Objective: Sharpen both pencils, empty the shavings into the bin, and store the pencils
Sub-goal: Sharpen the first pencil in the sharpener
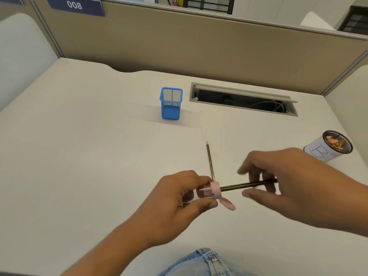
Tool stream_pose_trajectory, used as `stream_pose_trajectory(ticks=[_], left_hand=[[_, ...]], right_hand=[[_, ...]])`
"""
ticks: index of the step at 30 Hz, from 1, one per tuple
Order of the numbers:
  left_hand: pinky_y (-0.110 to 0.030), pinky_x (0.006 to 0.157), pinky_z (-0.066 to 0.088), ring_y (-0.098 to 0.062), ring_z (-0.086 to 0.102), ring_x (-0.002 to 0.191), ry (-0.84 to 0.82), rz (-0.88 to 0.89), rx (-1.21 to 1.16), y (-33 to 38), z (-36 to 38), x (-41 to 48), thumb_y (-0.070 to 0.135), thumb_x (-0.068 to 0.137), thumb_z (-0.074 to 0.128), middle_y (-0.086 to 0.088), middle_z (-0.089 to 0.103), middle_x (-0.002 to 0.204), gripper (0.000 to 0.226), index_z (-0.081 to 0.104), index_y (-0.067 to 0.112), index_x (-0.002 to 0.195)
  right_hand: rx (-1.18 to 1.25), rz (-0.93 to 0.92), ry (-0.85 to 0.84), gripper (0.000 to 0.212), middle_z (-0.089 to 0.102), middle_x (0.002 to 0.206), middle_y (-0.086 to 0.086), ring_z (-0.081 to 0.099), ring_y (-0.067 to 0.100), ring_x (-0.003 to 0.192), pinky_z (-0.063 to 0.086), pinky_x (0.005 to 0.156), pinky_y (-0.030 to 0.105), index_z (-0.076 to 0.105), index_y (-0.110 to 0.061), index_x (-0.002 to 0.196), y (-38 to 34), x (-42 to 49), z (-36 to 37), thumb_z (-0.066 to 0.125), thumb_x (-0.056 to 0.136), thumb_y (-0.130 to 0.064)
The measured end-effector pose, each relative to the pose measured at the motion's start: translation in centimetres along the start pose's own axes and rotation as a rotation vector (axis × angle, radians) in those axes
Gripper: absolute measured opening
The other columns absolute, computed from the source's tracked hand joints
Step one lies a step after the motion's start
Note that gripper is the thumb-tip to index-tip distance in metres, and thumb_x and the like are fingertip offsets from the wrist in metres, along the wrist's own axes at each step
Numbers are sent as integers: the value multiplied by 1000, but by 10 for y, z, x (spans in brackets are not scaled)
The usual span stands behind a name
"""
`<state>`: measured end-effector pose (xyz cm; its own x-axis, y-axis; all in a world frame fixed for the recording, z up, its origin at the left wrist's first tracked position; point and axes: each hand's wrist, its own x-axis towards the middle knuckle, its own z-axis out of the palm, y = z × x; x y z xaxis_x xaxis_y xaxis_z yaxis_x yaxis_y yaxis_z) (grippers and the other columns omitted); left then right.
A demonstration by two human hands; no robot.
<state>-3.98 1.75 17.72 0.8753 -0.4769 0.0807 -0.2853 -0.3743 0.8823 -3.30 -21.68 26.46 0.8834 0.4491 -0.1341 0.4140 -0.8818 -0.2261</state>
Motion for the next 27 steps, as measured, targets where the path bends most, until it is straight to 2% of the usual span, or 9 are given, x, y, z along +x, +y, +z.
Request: stream_pose_trajectory(ticks=[4, 6, 9, 13, 16, 18, 22, 24, 27], left_hand=[[-20, 58, 32, -11, 45, 60, -46, -204, -478, 5, -2, 0, 31, 82, 68, 8, 61, 70, 21, 76, 25, 100], [-25, 56, 24, -16, 33, 59, -89, -271, -657, 9, -4, 2, 24, 81, 67, 3, 54, 68, 19, 77, 19, 96], [-15, 60, 35, -6, 45, 61, -68, -219, -571, 8, -4, 3, 26, 81, 69, 11, 61, 70, 18, 77, 22, 97], [-12, 66, 40, -3, 52, 71, 119, 120, 71, -1, 1, 0, 28, 88, 67, 15, 59, 85, 20, 68, 28, 107], [-28, 69, 49, -15, 59, 81, 143, 357, 399, -8, 5, -1, 23, 94, 61, 7, 64, 97, 21, 63, 19, 114], [-29, 70, 50, -16, 58, 83, 108, 347, 390, -11, 7, -1, 24, 94, 60, 6, 64, 100, 24, 61, 19, 117], [-8, 71, 37, 1, 51, 80, 67, 170, 185, -12, 5, 1, 30, 91, 63, 22, 56, 92, 23, 64, 28, 113], [-6, 66, 34, -4, 49, 73, 81, 97, 90, -12, 5, 2, 33, 89, 64, 24, 53, 84, 22, 67, 30, 110], [-10, 61, 35, -5, 45, 65, 87, 7, -124, -7, 7, 2, 35, 86, 66, 17, 55, 76, 19, 70, 33, 104]], right_hand=[[-406, -462, 363, 17, 70, 75, 1, 63, 28, 59, 48, 47, 38, 71, -14, 93, 9, 3, -2, 68, 92, -30], [-486, -536, 475, 21, 72, 73, 6, 61, 31, 55, 46, 47, 37, 74, -9, 85, 10, 5, -5, 68, 93, -27], [-540, -548, 471, 24, 68, 66, 4, 54, 28, 47, 41, 40, 33, 69, -12, 75, 12, 5, -1, 64, 94, -26], [-243, -121, 202, 32, 56, 53, -6, 49, 17, 44, 37, 38, 31, 51, -29, 73, 2, 0, 13, 44, 95, -51], [413, 364, -106, 32, 51, 47, -8, 40, 10, 41, 31, 43, 21, 51, -27, 67, -2, 2, 21, 61, 86, -51], [509, 413, -212, 35, 49, 47, -8, 37, 8, 40, 31, 44, 22, 52, -23, 65, 1, 4, 22, 66, 86, -47], [85, 155, -94, 31, 59, 73, -33, 54, 2, 67, 36, 49, 19, 49, -38, 80, -3, 1, 16, 54, 80, -68], [-180, -99, 54, 23, 57, 63, -21, 55, 8, 61, 39, 49, 19, 52, -39, 88, 0, 2, 14, 50, 87, -62], [-428, -427, 334, 21, 67, 72, 0, 59, 28, 59, 47, 52, 39, 68, -15, 85, 12, 6, 12, 61, 96, -30]])
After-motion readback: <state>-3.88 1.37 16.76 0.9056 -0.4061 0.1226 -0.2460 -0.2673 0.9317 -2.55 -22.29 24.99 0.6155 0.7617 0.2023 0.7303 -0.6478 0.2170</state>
